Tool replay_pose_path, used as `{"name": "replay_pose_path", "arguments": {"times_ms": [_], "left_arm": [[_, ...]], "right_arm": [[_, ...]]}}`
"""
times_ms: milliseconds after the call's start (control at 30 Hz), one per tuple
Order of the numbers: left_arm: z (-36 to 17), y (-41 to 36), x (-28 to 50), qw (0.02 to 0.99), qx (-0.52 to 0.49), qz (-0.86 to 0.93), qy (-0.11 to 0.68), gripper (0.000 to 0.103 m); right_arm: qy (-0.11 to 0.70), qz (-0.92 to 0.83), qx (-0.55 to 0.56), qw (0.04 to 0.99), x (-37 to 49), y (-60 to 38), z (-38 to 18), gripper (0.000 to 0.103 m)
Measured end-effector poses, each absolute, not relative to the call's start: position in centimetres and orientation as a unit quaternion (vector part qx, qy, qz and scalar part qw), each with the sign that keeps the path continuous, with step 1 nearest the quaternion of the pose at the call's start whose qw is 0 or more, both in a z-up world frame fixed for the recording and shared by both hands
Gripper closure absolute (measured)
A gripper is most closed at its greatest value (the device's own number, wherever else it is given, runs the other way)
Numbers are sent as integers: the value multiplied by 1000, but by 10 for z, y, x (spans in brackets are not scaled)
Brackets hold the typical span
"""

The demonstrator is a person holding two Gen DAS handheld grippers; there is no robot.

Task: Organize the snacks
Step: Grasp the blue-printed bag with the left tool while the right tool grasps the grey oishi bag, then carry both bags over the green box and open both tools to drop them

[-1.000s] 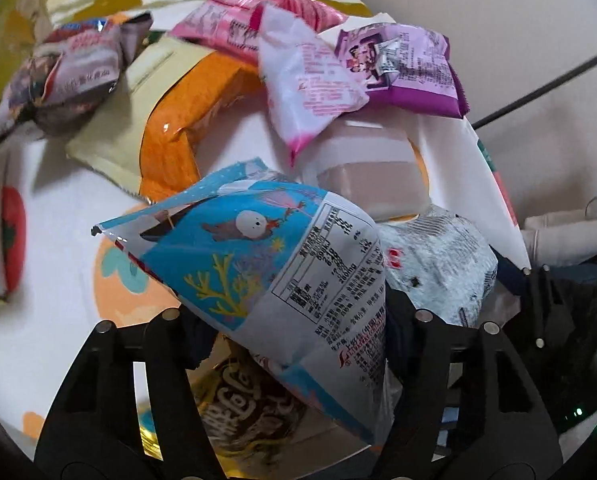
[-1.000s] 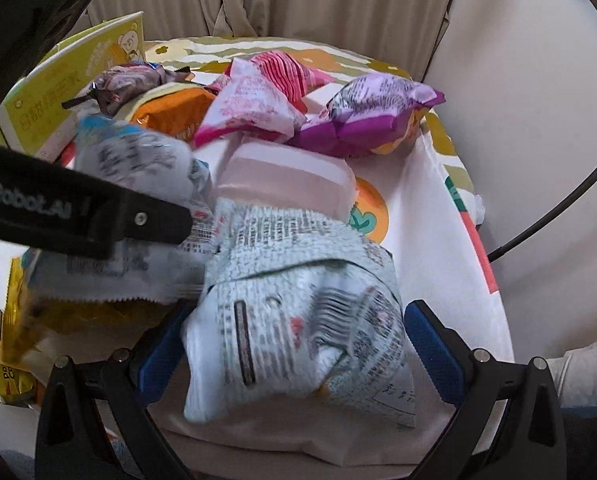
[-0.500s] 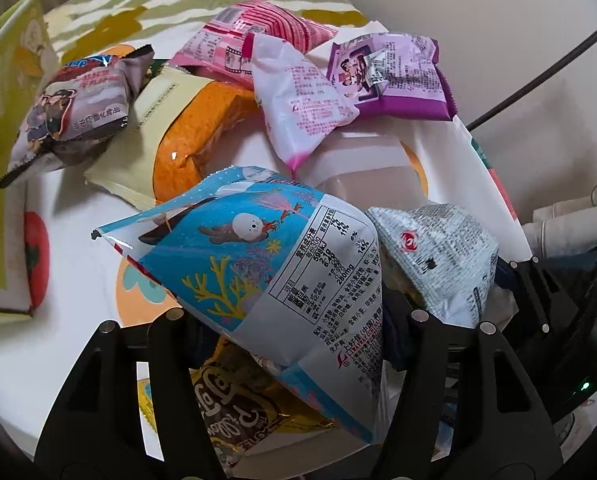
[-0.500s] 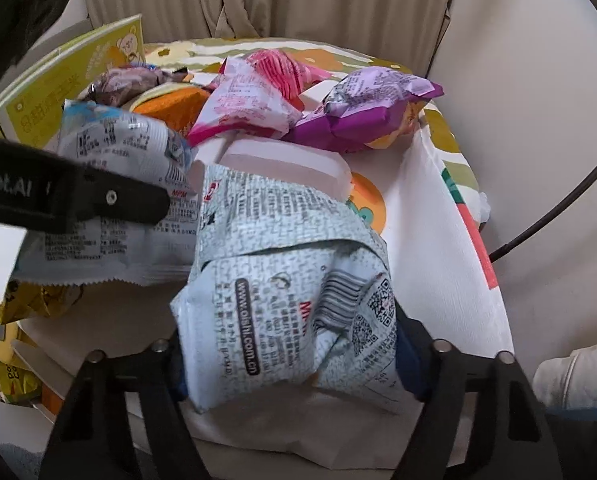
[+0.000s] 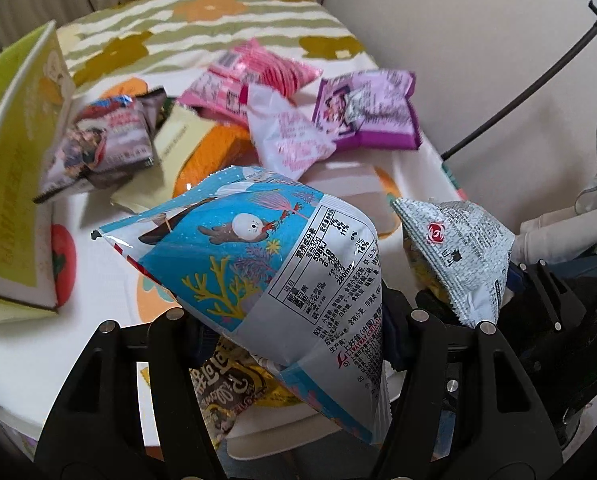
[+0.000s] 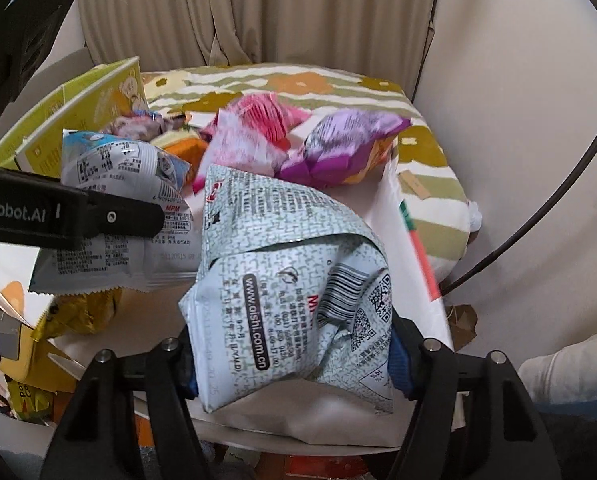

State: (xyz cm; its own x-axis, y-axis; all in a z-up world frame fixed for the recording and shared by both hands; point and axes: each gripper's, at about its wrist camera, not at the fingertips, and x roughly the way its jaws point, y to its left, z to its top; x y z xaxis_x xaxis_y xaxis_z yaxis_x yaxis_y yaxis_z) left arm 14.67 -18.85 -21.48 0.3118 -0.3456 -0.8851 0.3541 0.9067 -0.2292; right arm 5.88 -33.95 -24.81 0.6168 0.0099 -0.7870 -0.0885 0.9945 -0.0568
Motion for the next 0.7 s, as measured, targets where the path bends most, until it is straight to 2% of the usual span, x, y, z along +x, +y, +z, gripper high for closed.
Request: {"name": "replay_pose_path", "arguments": {"times_ms": [400,700], "left_arm": [[-137,-163,131,857,-27,-186,480,44],[-87,-92,140,891,-49,-132,432,44]], "right_arm": [[394,60,-47,916,65,-334,-180,38],[348,123,-72,927,99,-282,-128,38]]}}
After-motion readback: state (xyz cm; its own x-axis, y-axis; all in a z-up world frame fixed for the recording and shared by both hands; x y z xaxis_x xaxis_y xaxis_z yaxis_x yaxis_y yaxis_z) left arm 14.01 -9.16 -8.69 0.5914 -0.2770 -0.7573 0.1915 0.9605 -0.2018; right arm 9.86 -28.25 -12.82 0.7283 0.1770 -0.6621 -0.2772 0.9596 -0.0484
